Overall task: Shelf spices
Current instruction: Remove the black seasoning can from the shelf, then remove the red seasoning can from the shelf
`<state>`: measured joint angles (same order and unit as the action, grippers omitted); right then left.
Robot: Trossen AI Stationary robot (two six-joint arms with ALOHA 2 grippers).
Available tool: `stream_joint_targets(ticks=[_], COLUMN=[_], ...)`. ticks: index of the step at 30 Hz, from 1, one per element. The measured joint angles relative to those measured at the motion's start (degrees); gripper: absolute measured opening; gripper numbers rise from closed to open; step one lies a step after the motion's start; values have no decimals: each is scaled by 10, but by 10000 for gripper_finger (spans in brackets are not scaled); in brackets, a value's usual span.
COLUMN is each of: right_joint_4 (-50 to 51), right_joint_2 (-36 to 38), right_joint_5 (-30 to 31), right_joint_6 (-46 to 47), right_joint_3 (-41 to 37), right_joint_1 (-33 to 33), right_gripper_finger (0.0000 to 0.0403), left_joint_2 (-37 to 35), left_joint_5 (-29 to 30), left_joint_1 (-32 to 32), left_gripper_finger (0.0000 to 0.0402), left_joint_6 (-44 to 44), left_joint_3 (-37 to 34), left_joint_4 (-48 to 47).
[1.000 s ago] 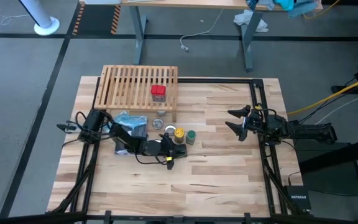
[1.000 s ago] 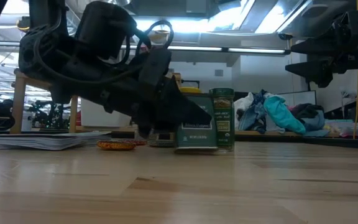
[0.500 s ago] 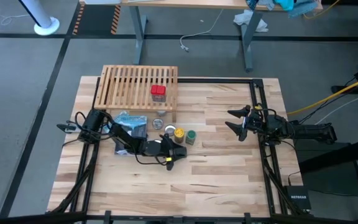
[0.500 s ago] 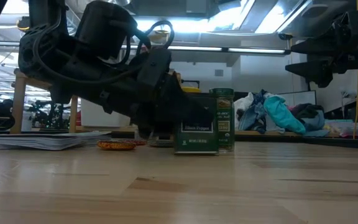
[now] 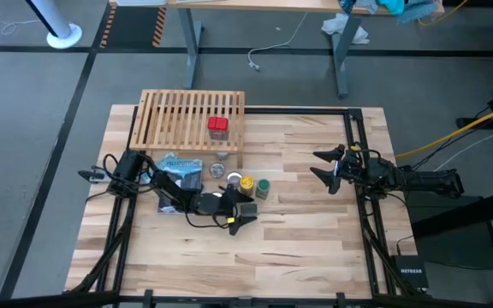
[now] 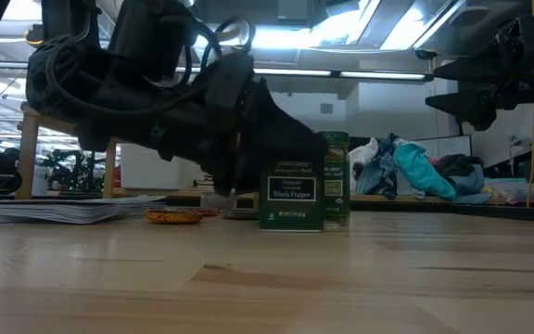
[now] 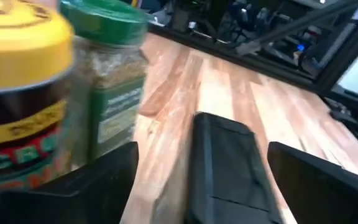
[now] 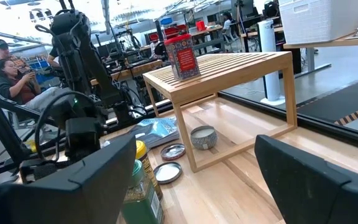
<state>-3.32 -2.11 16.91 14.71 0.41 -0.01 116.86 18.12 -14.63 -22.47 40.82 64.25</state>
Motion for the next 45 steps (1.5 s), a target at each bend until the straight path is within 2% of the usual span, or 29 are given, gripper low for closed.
stream_joint_targets(ticks=[6,17,22,29,33,39,45], right_joint_4=[0,0,0,-2,-53,-121,-136], right_joint_2=[0,0,0,0,0,-1,-37], right_joint_5=[0,0,0,2,41,-5,-36], right_joint_6=[0,0,0,0,5,18,18], right_joint_3=[0,0,0,0,0,6,30], right_joint_1=[0,0,0,0,0,0,0], right_gripper_finger=[335,335,335,335,335,335,335], left_joint_2=[-15,-77,-129,-242,-312,-410,-498], left_joint_5=[1,5,7,20,55,140,162], left_joint_1=[-3,-17,-17,-19,-20,-19,0], left_gripper_finger=[356,356,356,356,356,356,356], left_joint_6=[10,124,184,269,312,401,423], left_joint_3=[0,0,0,0,0,0,0], left_joint_4=[24,22,19,-97,-161,-229,-335])
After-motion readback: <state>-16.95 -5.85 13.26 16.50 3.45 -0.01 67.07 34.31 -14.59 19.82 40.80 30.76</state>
